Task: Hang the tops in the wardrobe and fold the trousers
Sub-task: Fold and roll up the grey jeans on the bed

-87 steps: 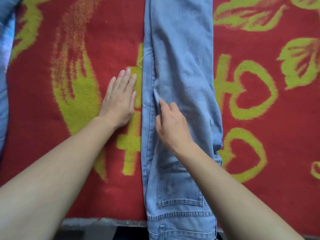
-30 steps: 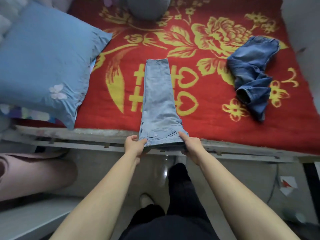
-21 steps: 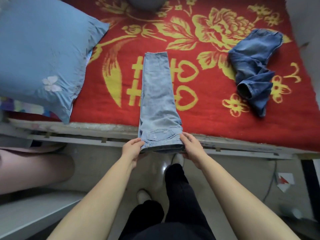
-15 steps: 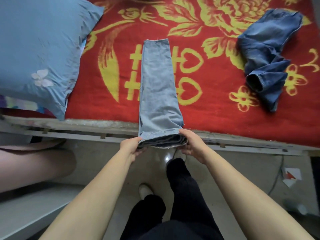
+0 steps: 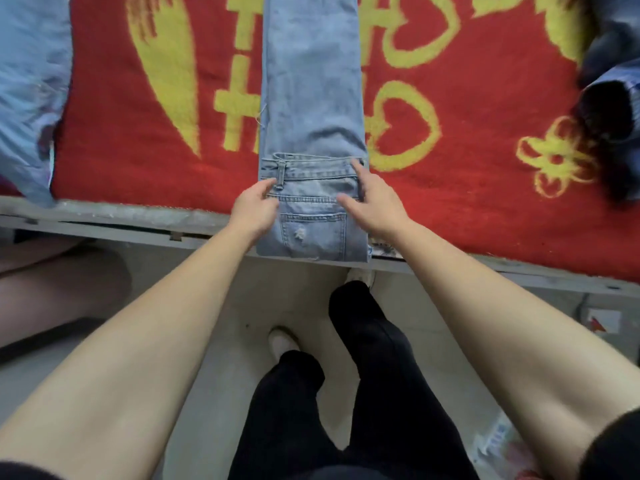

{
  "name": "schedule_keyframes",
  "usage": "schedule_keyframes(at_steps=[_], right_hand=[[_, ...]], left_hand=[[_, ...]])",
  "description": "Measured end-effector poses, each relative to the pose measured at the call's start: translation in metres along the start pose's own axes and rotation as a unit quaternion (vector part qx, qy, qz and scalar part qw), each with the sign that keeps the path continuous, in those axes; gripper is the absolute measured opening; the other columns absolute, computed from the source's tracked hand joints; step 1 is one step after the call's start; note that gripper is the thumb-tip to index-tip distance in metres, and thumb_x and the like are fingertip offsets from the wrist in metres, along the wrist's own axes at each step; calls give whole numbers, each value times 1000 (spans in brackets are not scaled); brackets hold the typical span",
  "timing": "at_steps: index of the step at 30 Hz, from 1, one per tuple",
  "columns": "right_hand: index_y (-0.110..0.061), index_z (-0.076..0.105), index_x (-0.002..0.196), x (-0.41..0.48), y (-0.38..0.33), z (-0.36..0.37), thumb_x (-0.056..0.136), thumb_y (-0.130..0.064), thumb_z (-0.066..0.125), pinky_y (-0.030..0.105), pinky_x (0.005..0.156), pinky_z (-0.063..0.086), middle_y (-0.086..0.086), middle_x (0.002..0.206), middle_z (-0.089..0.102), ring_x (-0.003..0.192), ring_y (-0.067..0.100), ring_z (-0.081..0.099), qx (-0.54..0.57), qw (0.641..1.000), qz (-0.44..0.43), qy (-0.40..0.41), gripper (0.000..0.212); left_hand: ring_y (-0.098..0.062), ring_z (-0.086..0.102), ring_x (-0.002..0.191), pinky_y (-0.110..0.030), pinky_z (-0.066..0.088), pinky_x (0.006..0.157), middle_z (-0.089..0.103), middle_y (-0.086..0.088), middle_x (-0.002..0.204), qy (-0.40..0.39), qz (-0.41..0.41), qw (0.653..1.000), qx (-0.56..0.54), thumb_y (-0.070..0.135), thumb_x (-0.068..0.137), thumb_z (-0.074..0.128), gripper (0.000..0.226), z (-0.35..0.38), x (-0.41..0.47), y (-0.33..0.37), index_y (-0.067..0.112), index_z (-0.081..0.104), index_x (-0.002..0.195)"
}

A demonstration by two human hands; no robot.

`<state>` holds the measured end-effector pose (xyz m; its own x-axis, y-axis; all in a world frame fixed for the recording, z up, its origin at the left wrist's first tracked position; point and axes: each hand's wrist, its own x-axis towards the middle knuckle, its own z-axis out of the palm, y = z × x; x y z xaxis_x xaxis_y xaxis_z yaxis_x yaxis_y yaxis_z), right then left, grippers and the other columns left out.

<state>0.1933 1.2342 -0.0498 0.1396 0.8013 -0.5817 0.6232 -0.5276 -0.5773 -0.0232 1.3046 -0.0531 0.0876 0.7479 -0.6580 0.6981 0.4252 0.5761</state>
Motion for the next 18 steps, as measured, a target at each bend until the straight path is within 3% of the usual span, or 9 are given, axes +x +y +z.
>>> schedule_keyframes(at_steps=[1,3,6,9,12,15,18], right_hand=[[-29,19,158,-2,6,7,94,-51,56,46,111,39,10,161,28,144,28,34,-106,993,-42,-26,77],[-25,15,159,-7,18,19,89,-61,57,46,111,39,16,166,3,148,32,24,-256,960,-93,-61,90],[-7,4,158,-9,33,39,78,-72,62,50,117,28,26,162,-16,152,38,7,-375,918,-117,-53,119],[3,6,156,-16,38,61,71,-70,68,55,121,13,29,161,-15,151,45,-5,-426,891,-157,7,128],[4,8,155,-15,44,85,76,-60,68,62,119,12,34,160,-2,149,50,-1,-458,870,-185,4,118],[4,10,155,-4,52,100,91,-36,57,63,118,17,36,159,7,148,52,7,-486,856,-174,35,89],[4,15,155,3,57,111,101,-24,32,63,116,24,36,158,14,146,53,15,-501,847,-174,28,63]], left_hand=[[-23,37,140,-32,30,113,38,-7,154,-48,35,991,120,4,91,50,59,6,2,-12,15,42,148],[-27,9,150,-38,15,121,12,-6,163,-133,87,939,304,9,89,52,70,14,4,-32,20,26,154],[-30,-13,150,-47,14,121,-11,-6,164,-180,127,876,428,30,88,60,89,19,11,-47,24,4,157],[-34,-22,147,-52,14,120,-25,-10,160,-180,151,843,483,54,83,64,111,25,9,-58,22,-13,155],[-39,-26,145,-55,7,120,-31,-14,157,-132,189,802,551,75,66,67,138,35,3,-74,17,-25,151],[-43,-20,145,-58,8,118,-27,-18,157,-58,217,781,582,65,65,75,142,44,7,-90,15,-28,149],[-46,-11,146,-59,13,117,-18,-21,160,-10,242,776,583,24,83,67,113,53,12,-105,13,-24,150]])
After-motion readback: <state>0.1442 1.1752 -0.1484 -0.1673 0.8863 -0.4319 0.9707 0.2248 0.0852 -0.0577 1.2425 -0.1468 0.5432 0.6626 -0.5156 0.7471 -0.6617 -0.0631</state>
